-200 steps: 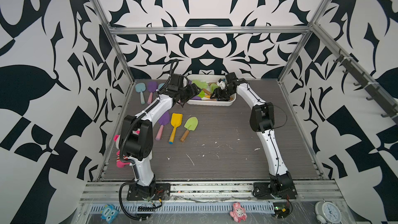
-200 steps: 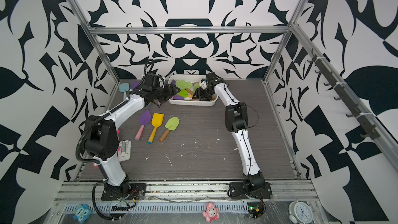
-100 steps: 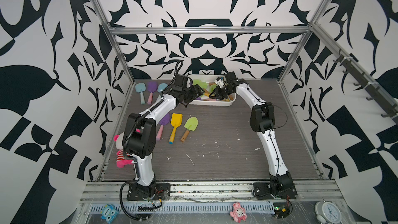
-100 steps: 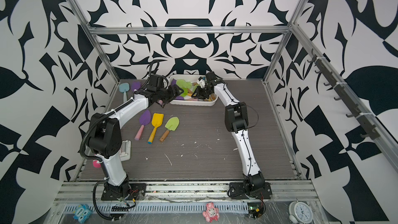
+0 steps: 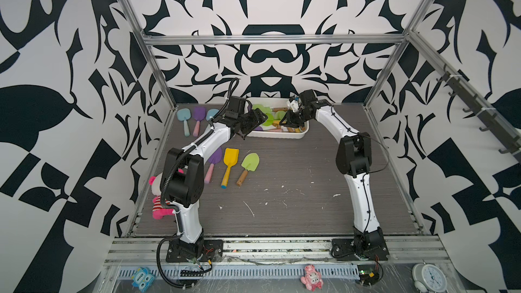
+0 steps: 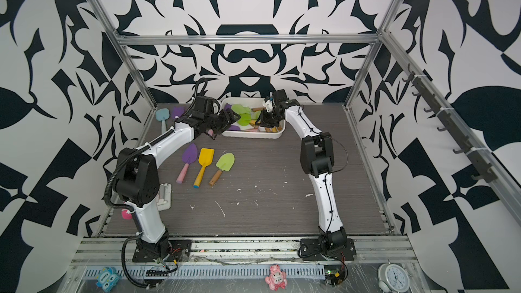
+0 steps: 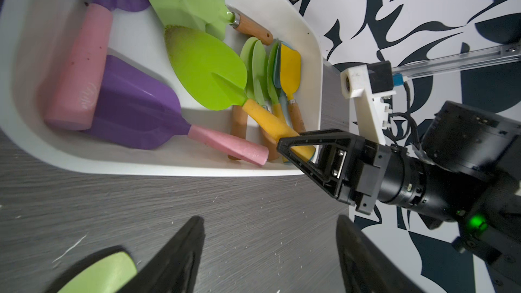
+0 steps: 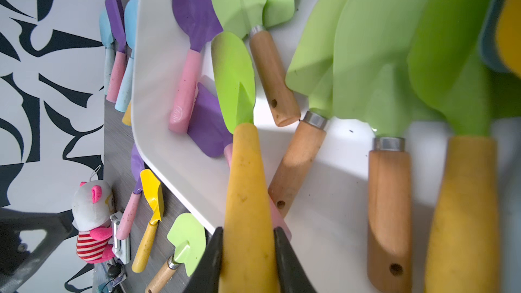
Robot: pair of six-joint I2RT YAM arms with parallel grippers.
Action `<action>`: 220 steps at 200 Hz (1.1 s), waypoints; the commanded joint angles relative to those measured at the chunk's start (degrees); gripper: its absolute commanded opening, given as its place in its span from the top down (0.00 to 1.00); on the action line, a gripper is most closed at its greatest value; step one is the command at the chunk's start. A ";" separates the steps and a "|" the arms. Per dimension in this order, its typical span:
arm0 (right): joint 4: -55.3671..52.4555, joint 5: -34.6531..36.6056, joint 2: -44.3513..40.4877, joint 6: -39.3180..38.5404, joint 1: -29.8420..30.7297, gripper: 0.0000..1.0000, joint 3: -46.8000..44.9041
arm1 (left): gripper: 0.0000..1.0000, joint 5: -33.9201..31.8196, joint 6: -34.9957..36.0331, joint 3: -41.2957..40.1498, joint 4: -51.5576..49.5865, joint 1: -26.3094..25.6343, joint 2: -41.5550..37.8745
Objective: Take the shovel out of the storage box
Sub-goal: Pick up the shovel from the storage box, then place the shovel at the center of the board.
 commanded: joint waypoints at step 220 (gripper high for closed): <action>28.87 5.93 -37.69 26.64 1.37 1.00 -36.25 | 0.27 -5.51 -19.67 10.94 17.92 -4.28 11.92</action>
